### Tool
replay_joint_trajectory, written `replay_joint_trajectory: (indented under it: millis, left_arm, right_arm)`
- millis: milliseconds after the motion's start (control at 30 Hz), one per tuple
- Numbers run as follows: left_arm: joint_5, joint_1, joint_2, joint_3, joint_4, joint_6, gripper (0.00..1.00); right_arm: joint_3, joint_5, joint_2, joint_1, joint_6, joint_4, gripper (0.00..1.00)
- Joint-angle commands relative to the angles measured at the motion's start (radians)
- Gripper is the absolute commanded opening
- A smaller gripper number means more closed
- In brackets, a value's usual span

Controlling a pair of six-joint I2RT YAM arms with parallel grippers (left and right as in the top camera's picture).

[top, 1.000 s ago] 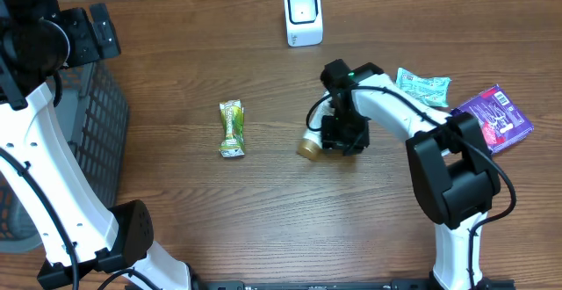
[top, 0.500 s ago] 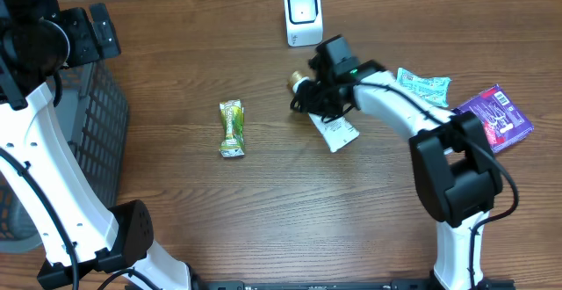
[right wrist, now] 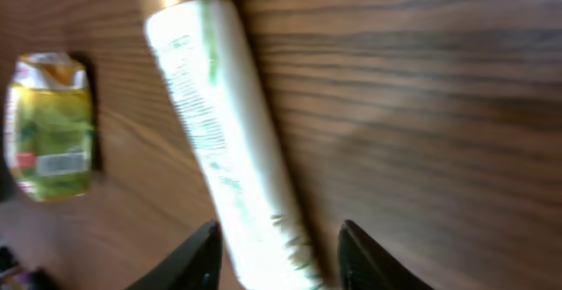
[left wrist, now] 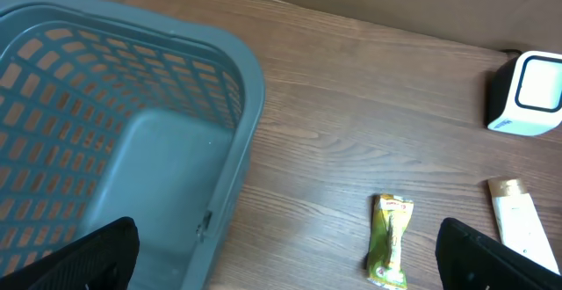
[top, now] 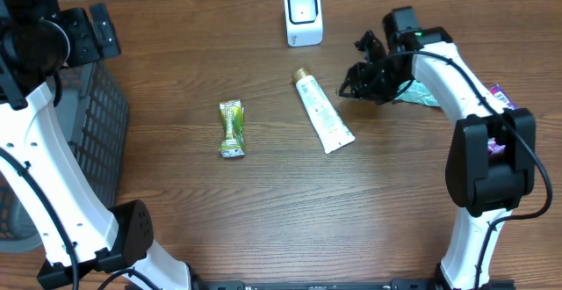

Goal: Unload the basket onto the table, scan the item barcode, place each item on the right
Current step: 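Lay the white tube down on the table and open the gripper, then grasp the white tube by its end with the right gripper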

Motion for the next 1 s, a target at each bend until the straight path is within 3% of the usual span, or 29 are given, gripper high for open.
replay_joint_trajectory:
  millis: [0, 167, 433, 967]
  left_arm:
    - [0.011, 0.004, 0.007, 0.006, -0.002, -0.018, 1.0]
    - [0.011, 0.004, 0.007, 0.006, -0.002, -0.018, 1.0]
    - [0.011, 0.004, 0.007, 0.006, -0.002, -0.018, 1.0]
    - [0.011, 0.004, 0.007, 0.006, -0.002, -0.018, 1.0]
  right_arm:
    - [-0.076, -0.007, -0.031, 0.001, -0.139, 0.051, 0.41]
    - [-0.15, -0.119, -0.03, 0.002, -0.252, 0.125, 0.41]
    - [-0.189, -0.175, -0.013, 0.008, -0.25, 0.215, 0.41]
    - [-0.189, -0.202, 0.11, 0.076, -0.246, 0.22, 0.37]
